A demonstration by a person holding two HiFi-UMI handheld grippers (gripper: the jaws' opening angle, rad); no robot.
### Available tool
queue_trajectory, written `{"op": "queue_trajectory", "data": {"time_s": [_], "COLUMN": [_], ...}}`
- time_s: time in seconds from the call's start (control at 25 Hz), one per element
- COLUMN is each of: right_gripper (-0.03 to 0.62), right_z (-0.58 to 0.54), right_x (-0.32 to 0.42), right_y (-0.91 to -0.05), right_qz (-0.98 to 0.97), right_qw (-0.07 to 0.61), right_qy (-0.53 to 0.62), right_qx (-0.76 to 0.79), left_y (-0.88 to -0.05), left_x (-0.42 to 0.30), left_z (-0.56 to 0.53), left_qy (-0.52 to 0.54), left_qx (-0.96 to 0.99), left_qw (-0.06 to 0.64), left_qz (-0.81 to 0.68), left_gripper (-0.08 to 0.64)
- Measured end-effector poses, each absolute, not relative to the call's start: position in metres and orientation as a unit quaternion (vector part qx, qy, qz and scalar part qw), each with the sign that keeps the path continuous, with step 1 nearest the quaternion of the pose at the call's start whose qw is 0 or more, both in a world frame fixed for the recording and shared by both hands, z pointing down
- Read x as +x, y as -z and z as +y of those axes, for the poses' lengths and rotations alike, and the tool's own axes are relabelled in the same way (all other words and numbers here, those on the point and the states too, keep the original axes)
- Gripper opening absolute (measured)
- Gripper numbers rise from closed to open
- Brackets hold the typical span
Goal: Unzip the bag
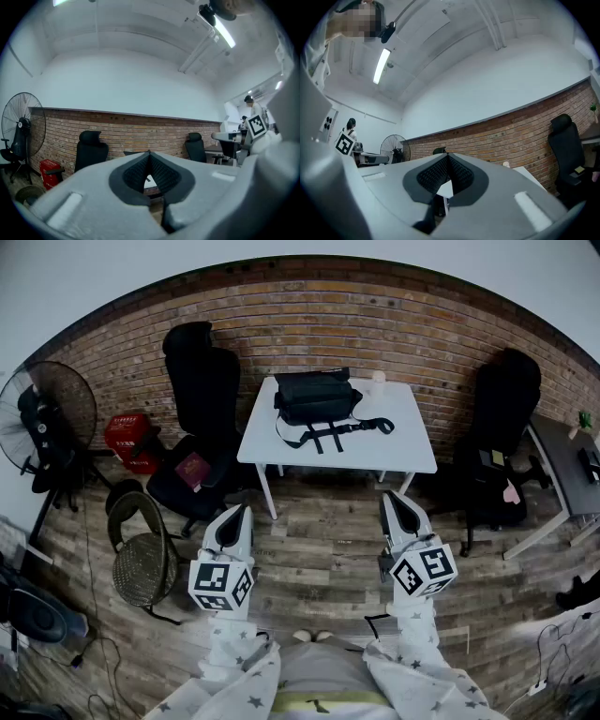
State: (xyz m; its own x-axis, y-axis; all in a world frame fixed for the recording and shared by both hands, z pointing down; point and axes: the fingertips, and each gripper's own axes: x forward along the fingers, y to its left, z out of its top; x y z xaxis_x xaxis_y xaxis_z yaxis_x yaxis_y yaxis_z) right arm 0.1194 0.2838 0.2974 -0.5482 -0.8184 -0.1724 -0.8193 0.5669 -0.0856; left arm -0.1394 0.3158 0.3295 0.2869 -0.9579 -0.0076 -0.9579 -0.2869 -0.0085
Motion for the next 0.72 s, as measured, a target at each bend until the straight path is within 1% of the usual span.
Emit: {"op": "queue_trajectory", "data": {"time_s": [0.56,0.72], "right_gripper": [0.008,0.008], "right_z": [0.273,0.268], "right_x": [0.147,0.148], "right_y": [-0.308,-0.318], "right_qz": [0.883,0.888], "right_qw": [0.108,0.102], "right_qy": [0.025,0.035], "right_qx": [-0.457,-0.448], "left_y": [-0.337,-0.347], "left_x": [-0.113,-0.114], "left_z": [0.314,0.315], "left_qy": [0.009,0.004], "left_qx": [-0.798,-0.786], "left_qw": [-0.003,-0.018], "left_qz": [0.603,0.618], "left_gripper": [-0.002,-0.002]}}
